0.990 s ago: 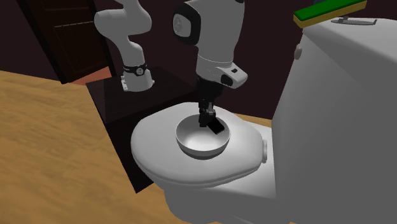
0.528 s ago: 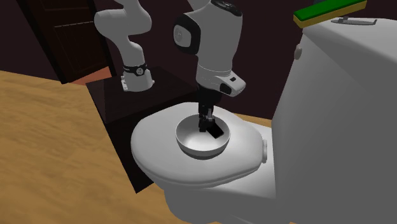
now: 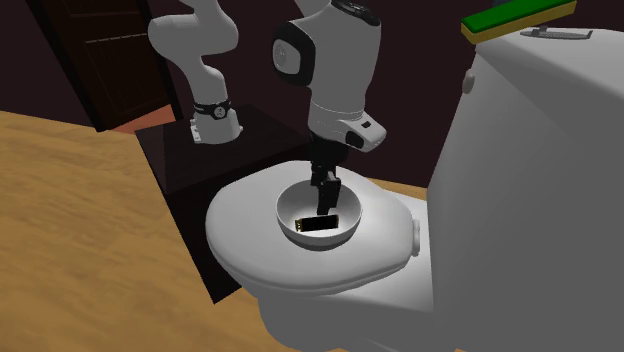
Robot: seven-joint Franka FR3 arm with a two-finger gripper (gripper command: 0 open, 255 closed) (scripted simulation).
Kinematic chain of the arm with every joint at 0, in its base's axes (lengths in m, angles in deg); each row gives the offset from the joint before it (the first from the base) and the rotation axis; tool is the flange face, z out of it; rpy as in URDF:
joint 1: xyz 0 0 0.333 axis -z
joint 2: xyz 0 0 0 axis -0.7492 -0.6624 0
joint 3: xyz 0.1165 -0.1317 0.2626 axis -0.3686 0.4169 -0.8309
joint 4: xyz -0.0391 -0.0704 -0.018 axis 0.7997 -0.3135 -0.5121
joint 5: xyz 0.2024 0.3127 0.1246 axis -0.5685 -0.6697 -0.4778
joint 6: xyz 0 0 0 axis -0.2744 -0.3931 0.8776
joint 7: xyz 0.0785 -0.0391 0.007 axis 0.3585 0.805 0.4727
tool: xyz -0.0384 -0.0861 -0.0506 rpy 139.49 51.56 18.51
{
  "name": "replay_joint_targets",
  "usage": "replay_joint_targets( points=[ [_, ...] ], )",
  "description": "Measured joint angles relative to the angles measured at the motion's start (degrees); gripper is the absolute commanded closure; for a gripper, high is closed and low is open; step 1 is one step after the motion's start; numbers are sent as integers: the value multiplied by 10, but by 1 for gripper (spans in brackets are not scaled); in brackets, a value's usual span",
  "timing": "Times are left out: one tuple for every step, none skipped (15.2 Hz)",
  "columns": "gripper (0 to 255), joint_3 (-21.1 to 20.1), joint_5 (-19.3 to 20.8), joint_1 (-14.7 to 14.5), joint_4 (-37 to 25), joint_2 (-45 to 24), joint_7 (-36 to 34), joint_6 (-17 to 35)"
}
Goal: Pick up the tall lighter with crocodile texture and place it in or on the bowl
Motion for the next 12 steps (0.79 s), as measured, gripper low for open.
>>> replay_joint_targets(
  points=[
    [0, 0, 0, 0, 0, 0, 0, 0],
    [0, 0, -1, 0, -1, 5, 0, -6],
    [0, -1, -2, 0, -4, 15, 1, -19],
    [0, -2, -4, 0, -13, 23, 4, -35],
    [0, -3, -5, -1, -19, 30, 4, -48],
    [0, -3, -5, -1, -22, 34, 4, -55],
    [0, -3, -6, -1, -21, 37, 4, -58],
    [0, -4, -6, -1, -22, 38, 4, -60],
    [0, -4, -6, -2, -22, 39, 4, -61],
    [0, -4, -6, -2, -22, 39, 4, -62],
    [0, -4, -6, -2, -22, 39, 4, -62],
    [0, -4, -6, -2, -23, 39, 4, -62]
  ],
)
